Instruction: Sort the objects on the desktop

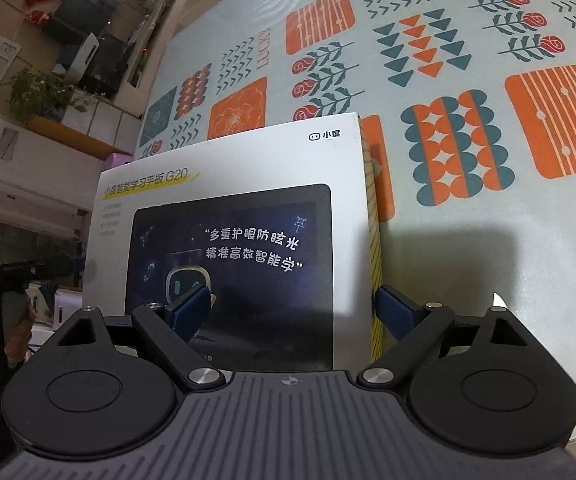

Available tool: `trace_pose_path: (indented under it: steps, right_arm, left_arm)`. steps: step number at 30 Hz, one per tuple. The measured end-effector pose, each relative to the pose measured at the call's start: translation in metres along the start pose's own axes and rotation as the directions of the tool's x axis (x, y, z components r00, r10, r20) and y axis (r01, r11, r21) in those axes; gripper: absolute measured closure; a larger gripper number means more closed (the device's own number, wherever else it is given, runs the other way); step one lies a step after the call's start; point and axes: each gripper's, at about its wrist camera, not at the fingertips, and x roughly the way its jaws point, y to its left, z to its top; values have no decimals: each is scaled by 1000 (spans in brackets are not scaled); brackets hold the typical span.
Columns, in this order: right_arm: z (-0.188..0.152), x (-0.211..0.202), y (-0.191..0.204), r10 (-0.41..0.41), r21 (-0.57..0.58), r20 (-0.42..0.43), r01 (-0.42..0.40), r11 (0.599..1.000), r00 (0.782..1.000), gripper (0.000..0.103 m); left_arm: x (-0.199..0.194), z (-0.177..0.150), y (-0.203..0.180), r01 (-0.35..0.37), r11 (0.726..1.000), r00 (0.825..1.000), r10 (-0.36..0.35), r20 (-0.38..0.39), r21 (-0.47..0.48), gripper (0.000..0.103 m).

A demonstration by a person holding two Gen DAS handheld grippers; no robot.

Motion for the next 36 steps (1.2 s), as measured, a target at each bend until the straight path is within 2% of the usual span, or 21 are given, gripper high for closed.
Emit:
trace_pose_path:
  steps: [6,9,19,23,27,29,33,36]
  right_arm:
    - [11,9,-12,28,23,10,-28,999,1000,0]
    - [13,8,-12,38,15,8,-39,999,999,0]
    - [18,-16,16,83,-55,27,-82,995,996,0]
    - [16,-22,28,128,-68,23,-126,990,991,0]
    - [14,-18,40,93,-121,25,-90,989,995,0]
    - [13,-12,36,82,-105,17,-80,991,996,0]
    - [10,2,28,110,-65,-16,-111,992,994,0]
    - [8,10,36,65,-116,-3,-65,991,998,0]
  left_arm:
    - [24,12,-25,12,994,998,-6,-57,104,0]
    - [31,15,-30,-37,987,996,48,-71,158,0]
    - [14,1,-12,-37,993,998,42,-40,110,0]
    - [19,-7,-1,-57,994,995,64,-71,96,0]
    - [28,-11,7,-49,996,995,55,-85,68,0]
    - [32,-11,9,-48,998,995,52,-81,48,0]
    - [37,-12,4,-45,997,995,50,-81,61,0]
    - [44,-11,-2,-69,994,993,77,-93,79,0]
